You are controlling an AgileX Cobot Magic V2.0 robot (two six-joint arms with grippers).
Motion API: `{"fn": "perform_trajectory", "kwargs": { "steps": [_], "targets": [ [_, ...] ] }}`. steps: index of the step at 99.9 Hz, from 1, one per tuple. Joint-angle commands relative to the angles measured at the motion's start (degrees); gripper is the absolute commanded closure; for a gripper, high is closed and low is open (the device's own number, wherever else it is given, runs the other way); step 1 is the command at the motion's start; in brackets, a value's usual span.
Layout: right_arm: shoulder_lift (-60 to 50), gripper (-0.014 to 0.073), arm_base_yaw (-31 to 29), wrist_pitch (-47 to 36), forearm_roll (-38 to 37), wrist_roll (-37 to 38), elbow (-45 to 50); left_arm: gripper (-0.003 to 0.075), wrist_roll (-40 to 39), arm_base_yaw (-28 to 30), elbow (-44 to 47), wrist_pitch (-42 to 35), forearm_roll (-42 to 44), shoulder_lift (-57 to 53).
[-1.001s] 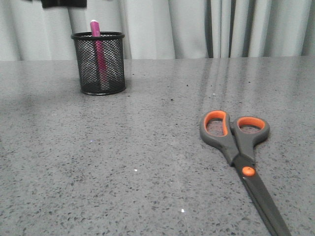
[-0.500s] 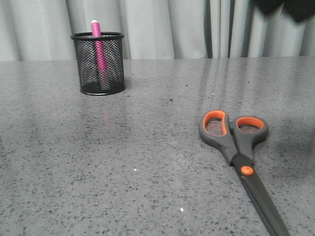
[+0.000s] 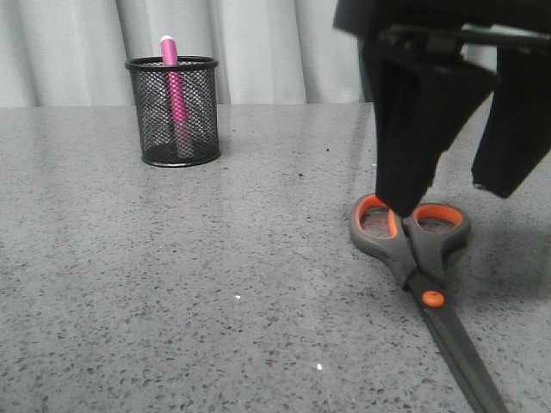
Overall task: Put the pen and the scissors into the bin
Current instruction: 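Lower the right gripper onto the scissors' orange handles and grasp them, then lift the scissors and carry them over the mesh cup with the right gripper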
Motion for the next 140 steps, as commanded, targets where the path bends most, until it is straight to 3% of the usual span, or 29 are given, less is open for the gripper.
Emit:
{"fn": "perform_trajectory", "kwargs": {
  "steps": [1, 72, 81, 102, 122, 140],
  "targets": [
    [-0.32, 0.0116, 0.04, -1.17, 0.34, 1.68, -1.48, 0.0356, -1.19, -0.39, -0.36, -1.81, -1.35, 0.36],
    [9.54, 0.013, -0.07, -7.18, 1.35, 6.23, -0.57, 0.0356, -1.19, -6.02, -0.01, -3.08, -1.37, 0.36],
    [10.09, 0.0225, -0.07, -7.05, 0.83, 6.23, -0.31, 0.0356, -1.19, -6.02, -0.01, -3.21, -1.37, 0.36],
    [11.39, 0.0669, -0.07, -5.48, -3.85, 6.23, -0.31, 0.0356, -1.19, -6.02, -0.01, -3.53, -1.37, 0.36],
    [9.05, 0.0661, -0.07, -6.74, -8.96, 6.23, -2.53, 0.0356, -1.19, -6.02, -0.01, -3.53, -1.37, 0.36],
    [1.21, 0.0661, -0.07, -20.52, -10.05, 6.23, -8.51, 0.0356, -1.19, -6.02, -0.01, -3.53, -1.37, 0.36]
  ]
}}
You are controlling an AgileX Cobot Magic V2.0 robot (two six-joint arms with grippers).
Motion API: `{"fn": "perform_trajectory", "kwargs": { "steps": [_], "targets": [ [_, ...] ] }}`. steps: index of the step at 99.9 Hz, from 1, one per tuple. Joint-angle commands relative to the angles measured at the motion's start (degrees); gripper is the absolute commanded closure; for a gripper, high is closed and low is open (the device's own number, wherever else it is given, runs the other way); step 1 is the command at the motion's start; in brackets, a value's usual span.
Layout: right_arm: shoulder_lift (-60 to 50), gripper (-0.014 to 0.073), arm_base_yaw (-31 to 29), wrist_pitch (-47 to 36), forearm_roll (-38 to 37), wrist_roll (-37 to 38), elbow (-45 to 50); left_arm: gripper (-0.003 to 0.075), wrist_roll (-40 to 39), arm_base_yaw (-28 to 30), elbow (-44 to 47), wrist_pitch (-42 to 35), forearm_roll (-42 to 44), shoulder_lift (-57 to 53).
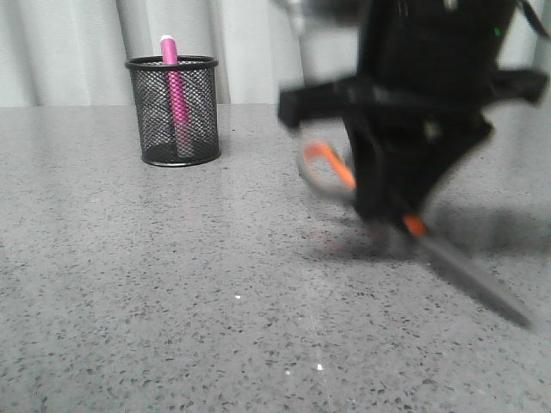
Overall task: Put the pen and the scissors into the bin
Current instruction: 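Lift the scissors and carry them over the mesh cup with the right gripper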
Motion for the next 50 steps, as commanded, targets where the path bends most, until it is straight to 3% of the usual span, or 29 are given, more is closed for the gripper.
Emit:
{"fn": "perform_trajectory", "kwargs": {
  "steps": [1, 23, 50],
  "targets": [
    [-7.05, 0.0661, -0.3, -10.07, -1.85, -0.29, -4.66, 0.0356, -0.71, -0.67, -1.23, -2.38, -1.87, 0.56],
    [-10.74, 0.0662, -0.3, -38.49, -7.01, -0.29, -6.17, 0.0356, -0.71, -0.67, -1.23, -2.38, -1.87, 0.56],
    [-0.64, 0.0662, -0.87, -69.59, -10.48, -0.29, -6.17, 0.0356, -0.71, -0.67, -1.23, -2.38, -2.08, 0.56]
  ]
}}
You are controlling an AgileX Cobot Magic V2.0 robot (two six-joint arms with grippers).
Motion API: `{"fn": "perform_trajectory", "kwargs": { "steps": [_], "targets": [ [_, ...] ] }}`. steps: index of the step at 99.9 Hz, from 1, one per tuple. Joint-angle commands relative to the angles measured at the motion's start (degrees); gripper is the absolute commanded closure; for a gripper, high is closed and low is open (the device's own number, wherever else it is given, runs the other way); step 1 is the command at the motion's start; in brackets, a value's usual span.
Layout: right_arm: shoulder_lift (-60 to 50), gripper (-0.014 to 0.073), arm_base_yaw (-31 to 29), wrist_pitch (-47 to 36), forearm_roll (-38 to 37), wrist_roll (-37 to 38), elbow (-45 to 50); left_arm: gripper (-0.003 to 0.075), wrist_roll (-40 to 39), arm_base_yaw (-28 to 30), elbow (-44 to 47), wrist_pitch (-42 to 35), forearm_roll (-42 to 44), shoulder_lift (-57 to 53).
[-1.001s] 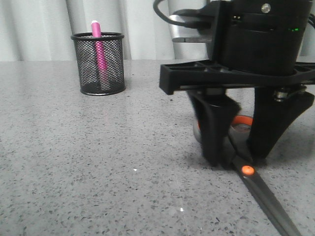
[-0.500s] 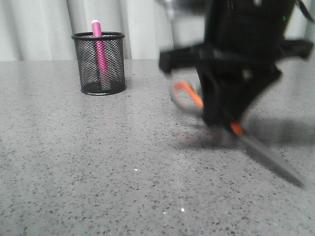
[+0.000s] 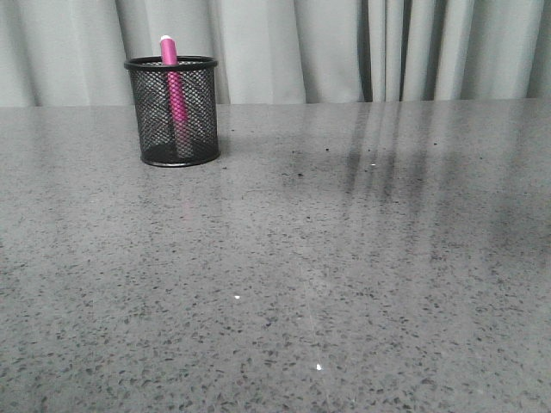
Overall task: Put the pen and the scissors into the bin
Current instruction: 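Lift the scissors and carry them over the mesh cup with the right gripper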
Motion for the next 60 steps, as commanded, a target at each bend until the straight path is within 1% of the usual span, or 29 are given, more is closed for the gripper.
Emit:
{"fn": "perform_trajectory", "kwargs": {
  "steps": [1, 15, 24, 45, 60],
  "targets": [
    [1.97, 0.0662, -0.85, -15.14, -1.27, -0.29, -1.86, 0.0356, -0.71, -0.59, -1.23, -2.34, -2.08, 0.56],
    [8.73, 0.0662, -3.01, -29.47, -1.27, -0.29, -1.86, 0.0356, -0.71, -0.59, -1.23, -2.24, -2.21, 0.56],
    [13.1, 0.0662, -4.56, -35.21, -1.16, -0.29, -1.86, 0.0356, -0.71, -0.59, -1.23, -1.71, -2.21, 0.56],
    [17.88, 0.0662, -5.51, -40.9, -0.45, -0.29, -1.86, 0.0356, -0.71, -0.59, -1.23, -1.46, -2.21, 0.56],
    [19.26, 0.0662, -5.51, -40.41, -0.45, -0.29, -1.95, 0.0356, -0.71, -0.59, -1.23, -1.46, -1.88, 0.56]
  ]
}}
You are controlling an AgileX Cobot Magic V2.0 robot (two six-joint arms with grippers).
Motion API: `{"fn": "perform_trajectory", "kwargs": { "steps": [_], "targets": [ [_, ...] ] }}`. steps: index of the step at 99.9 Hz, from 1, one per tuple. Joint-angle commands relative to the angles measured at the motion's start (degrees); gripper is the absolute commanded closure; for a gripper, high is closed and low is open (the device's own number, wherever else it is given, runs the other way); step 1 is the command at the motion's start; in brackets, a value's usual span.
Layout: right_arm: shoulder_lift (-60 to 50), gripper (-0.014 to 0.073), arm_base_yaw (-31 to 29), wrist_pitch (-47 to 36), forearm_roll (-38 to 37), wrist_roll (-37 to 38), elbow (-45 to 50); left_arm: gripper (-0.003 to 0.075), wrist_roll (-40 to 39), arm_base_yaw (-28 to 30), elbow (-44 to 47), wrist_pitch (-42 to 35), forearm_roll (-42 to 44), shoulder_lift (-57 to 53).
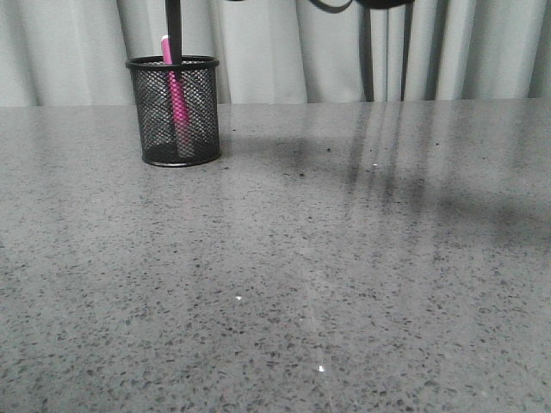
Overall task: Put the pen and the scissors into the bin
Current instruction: 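Lift the scissors and carry them over the mesh cup with the right gripper, then lower the scissors blades-down into the cup and open the right gripper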
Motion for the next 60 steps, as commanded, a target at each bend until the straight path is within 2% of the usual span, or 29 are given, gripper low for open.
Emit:
{"fn": "perform_trajectory", "kwargs": {
  "steps": [1, 26, 34, 41, 53, 60],
  "targets": [
    [-2.41, 0.0662, -0.26, -5.88, 0.43, -0.29, -1.95, 0.0356, -0.71, -0.59, -1.23, -1.92, -1.88, 0.56],
    [-2.08, 0.0659, -0.26, -3.21, 0.55, -0.29, -1.95, 0.0356, -0.71, -0.59, -1.23, -0.64, -1.88, 0.56],
    [-1.95, 0.062, -0.26, -1.95, 0.55, -0.29, -1.95, 0.0356, -0.71, -0.59, -1.23, -0.12, -1.88, 0.56],
    [-1.92, 0.0533, -0.26, -1.57, 0.55, -0.29, -1.95, 0.0356, -0.71, -0.59, -1.23, 0.37, -1.88, 0.56],
    [-1.83, 0.0314, -0.26, -1.46, 0.66, -0.29, -1.95, 0.0356, -0.71, -0.59, -1.23, 0.89, -1.88, 0.56],
    [-1.83, 0.0222, -0.26, -1.46, 1.33, -0.29, -1.95, 0.0356, -0.71, -0.59, -1.23, 1.15, -1.88, 0.56]
  ]
}}
